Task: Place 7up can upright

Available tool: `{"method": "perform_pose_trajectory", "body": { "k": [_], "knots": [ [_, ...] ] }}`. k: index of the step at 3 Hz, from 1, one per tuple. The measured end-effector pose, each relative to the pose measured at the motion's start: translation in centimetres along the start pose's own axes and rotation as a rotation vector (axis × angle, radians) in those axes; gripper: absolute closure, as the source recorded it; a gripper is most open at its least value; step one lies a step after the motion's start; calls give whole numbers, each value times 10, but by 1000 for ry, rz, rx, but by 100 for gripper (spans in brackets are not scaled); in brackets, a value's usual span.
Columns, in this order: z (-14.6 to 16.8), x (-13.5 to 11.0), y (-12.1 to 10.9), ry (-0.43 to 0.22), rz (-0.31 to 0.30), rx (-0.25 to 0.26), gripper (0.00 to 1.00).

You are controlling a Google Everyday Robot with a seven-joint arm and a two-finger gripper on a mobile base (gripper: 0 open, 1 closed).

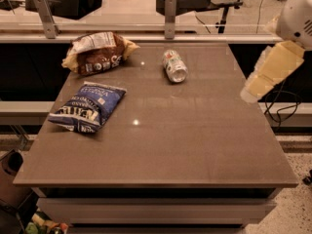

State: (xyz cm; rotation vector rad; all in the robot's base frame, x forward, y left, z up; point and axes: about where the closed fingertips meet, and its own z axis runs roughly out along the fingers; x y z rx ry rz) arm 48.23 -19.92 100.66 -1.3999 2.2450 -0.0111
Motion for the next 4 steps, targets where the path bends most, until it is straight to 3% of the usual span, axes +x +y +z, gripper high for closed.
{"method": "perform_pose_trajectory", "body": {
  "k": [1,4],
  "knots": [
    [13,-13,-9,-2,142,7,0],
    [64,-16,-37,135,589,80,0]
  ]
}}
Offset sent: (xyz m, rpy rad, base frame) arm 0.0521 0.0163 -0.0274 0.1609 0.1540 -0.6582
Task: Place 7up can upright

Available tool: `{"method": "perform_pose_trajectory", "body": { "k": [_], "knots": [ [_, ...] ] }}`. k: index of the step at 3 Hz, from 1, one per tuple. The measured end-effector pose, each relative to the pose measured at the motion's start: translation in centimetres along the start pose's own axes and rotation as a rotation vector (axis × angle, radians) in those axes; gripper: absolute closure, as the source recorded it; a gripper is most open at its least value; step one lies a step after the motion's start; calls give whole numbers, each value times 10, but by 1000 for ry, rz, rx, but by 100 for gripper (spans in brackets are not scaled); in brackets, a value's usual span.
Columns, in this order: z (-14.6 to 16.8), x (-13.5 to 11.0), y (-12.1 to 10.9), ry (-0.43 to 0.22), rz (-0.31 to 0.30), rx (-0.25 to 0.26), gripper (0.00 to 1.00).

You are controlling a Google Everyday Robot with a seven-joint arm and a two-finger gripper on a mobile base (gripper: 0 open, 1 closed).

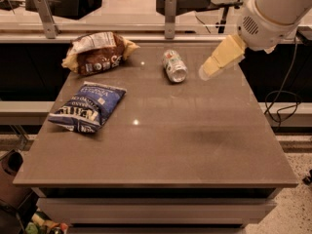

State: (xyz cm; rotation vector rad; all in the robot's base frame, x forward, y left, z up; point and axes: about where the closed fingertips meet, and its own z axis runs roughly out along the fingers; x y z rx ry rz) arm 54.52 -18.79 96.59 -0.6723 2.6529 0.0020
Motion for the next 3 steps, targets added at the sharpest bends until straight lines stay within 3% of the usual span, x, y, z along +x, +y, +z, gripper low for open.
{"method": "perform_pose_trajectory", "body": {
  "k": [1,2,3],
  "knots": [
    [5,-8,-6,-16,158,44,0],
    [5,-8,-5,-19,258,43,0],
    [5,-11,-7,-14,261,46,0]
  ]
}}
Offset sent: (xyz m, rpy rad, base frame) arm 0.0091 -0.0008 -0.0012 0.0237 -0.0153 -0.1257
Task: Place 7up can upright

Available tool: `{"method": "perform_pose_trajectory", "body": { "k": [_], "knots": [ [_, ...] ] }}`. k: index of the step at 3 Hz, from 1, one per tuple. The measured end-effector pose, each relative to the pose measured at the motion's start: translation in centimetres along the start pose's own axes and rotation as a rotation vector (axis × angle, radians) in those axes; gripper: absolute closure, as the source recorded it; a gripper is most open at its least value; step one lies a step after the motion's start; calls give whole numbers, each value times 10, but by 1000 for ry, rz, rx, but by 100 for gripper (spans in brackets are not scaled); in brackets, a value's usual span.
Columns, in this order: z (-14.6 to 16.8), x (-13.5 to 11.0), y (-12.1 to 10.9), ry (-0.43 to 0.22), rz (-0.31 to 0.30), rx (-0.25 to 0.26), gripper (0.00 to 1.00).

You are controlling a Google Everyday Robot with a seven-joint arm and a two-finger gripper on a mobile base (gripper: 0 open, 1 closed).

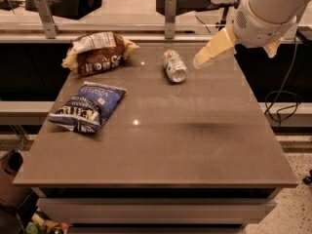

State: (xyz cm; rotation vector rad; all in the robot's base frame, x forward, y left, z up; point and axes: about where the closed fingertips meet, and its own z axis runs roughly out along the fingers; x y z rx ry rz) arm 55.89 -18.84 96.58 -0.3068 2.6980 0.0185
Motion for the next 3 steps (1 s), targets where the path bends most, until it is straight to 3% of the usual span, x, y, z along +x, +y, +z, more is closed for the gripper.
{"method": "perform_pose_trajectory", "body": {
  "k": [1,3],
  "knots": [
    [7,-17,-2,12,36,13,0],
    [30,-54,-7,35,205,36,0]
  ]
}}
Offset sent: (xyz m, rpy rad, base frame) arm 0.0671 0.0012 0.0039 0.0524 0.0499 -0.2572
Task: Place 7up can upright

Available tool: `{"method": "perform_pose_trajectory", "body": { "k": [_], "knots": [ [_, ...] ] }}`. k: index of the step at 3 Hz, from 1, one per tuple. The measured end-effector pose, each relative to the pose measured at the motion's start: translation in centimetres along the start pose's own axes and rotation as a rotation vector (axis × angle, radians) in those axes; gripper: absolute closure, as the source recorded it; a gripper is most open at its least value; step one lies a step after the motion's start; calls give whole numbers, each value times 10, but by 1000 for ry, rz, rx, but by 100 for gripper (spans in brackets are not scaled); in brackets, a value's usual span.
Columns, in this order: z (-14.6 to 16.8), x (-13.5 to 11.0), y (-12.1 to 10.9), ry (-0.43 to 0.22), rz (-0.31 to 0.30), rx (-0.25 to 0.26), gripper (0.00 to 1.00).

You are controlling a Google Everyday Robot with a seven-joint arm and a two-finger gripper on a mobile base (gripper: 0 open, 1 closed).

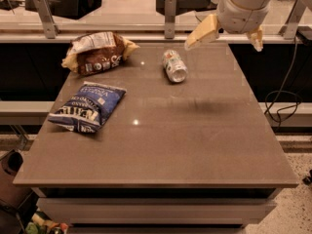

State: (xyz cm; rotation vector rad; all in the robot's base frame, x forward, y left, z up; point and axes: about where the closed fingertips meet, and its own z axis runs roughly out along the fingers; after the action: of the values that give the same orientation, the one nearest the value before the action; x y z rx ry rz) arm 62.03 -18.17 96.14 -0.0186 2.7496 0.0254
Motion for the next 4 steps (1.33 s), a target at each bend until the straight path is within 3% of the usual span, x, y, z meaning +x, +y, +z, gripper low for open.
{"method": "perform_pose_trajectory", "body": {
  "k": [1,2,3,4],
  "knots": [
    [16,-10,5,10,74,3,0],
    [30,-22,17,17,108,21,0],
    [40,-36,30,14,93,37,0],
    [50,-51,44,12,40,34,0]
  ]
}}
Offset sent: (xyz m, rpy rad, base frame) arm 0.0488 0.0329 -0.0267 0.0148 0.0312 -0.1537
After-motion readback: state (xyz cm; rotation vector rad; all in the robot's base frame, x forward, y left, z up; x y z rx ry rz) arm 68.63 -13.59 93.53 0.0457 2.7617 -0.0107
